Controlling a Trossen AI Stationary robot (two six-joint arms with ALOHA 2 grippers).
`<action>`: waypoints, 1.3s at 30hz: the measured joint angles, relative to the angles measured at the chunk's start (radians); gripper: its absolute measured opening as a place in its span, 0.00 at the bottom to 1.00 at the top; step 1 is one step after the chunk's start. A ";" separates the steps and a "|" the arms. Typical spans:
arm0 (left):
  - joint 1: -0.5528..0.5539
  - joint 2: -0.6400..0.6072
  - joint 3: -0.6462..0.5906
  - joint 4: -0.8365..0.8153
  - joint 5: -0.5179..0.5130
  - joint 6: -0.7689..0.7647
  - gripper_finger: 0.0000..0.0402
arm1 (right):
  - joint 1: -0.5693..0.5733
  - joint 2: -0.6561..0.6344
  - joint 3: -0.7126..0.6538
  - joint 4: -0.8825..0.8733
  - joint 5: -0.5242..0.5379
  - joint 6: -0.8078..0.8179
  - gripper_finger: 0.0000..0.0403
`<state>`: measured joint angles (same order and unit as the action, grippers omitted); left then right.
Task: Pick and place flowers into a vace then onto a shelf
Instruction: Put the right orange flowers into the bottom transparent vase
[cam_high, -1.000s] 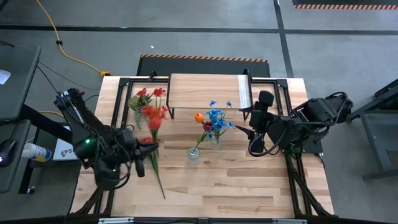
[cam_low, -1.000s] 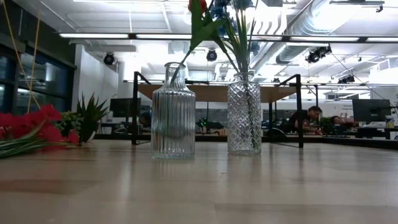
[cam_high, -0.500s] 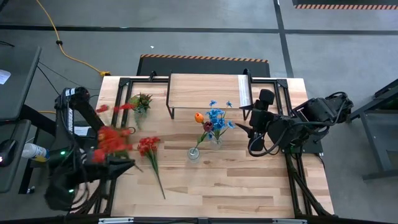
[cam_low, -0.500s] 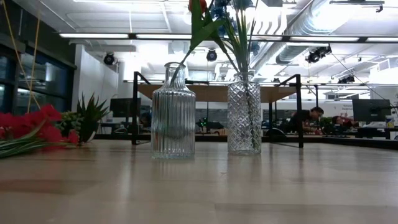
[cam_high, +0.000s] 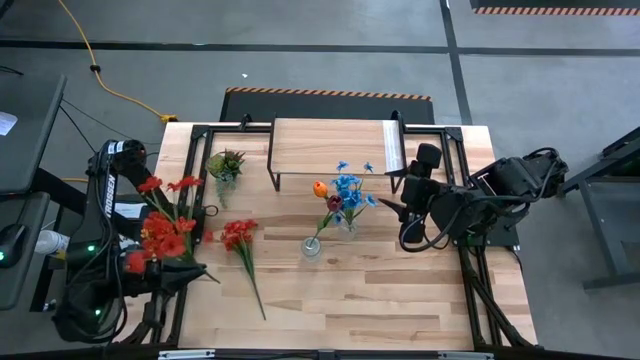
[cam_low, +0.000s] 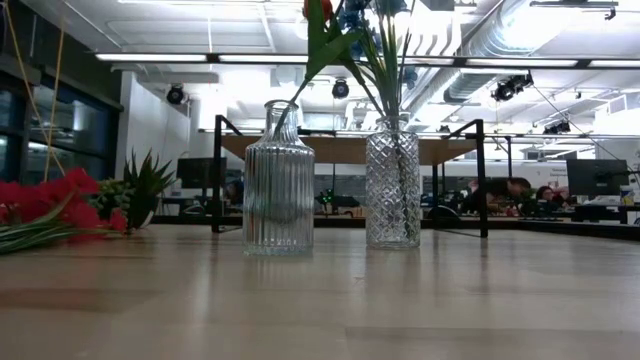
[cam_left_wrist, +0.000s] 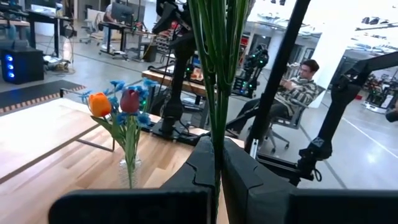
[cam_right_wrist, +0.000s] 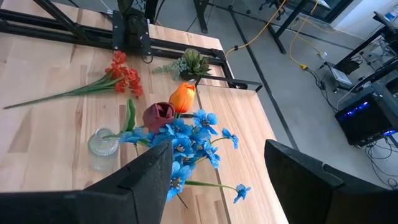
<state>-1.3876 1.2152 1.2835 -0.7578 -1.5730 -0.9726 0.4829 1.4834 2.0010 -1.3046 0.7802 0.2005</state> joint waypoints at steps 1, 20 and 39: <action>0.000 0.000 0.000 0.001 0.000 0.000 0.10 | 0.000 0.000 0.000 0.000 0.002 0.000 0.61; 0.203 0.003 -0.001 0.018 0.143 -0.026 0.10 | -0.001 0.000 0.000 0.042 0.025 0.000 0.61; 0.446 0.044 -0.003 0.736 0.624 0.894 0.10 | -0.001 0.000 0.000 0.053 -0.015 0.008 0.61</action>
<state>-0.9413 1.2593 1.2805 -0.0218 -0.9489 -0.0787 0.4824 1.4834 2.0006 -1.2514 0.7650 0.2085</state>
